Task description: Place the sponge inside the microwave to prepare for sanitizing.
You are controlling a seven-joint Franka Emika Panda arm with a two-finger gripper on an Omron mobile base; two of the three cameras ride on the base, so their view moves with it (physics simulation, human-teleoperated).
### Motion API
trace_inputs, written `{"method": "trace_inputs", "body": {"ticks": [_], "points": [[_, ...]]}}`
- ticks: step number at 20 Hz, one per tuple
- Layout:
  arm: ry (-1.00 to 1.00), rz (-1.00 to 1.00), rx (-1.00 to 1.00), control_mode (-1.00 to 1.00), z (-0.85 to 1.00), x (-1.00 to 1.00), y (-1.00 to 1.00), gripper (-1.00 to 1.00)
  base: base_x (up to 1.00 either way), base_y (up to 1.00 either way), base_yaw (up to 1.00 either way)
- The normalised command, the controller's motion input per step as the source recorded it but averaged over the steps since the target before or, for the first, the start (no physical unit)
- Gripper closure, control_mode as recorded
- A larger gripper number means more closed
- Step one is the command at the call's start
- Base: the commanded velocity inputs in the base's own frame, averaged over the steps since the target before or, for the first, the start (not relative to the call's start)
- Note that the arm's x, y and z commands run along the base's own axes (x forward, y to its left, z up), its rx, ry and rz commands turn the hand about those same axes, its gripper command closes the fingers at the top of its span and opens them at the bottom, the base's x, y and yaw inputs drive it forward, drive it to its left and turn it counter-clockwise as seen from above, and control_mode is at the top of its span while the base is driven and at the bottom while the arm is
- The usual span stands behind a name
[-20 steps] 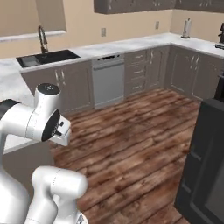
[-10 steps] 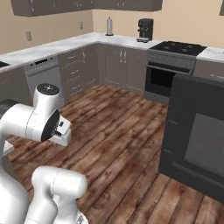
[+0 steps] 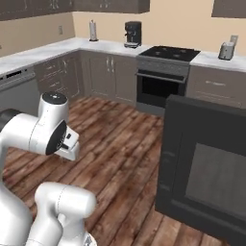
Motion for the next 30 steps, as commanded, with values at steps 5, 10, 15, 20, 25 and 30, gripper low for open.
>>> {"method": "trace_inputs", "body": {"ticks": [5, 10, 15, 20, 25, 30], "points": [[0.00, 0.00, 0.00, 1.00, 0.00, 0.00, 0.00, -1.00, 0.75, 0.14, -0.20], [0.00, 0.00, 0.00, 1.00, 0.00, 0.00, 0.00, -1.00, 0.78, 0.19, -0.20], [0.00, 0.00, 0.00, 1.00, 0.00, 0.00, 0.00, -1.00, 0.79, 0.24, -0.21], [0.00, 0.00, 0.00, 1.00, 0.00, 0.00, 0.00, -1.00, 0.73, 0.26, -0.31], [0.00, 0.00, 0.00, 1.00, 0.00, 0.00, 0.00, -1.00, 0.59, 0.30, -0.49], [0.00, 0.00, 0.00, 1.00, 0.00, 0.00, 0.00, -1.00, 0.55, 0.31, -0.53]]}}
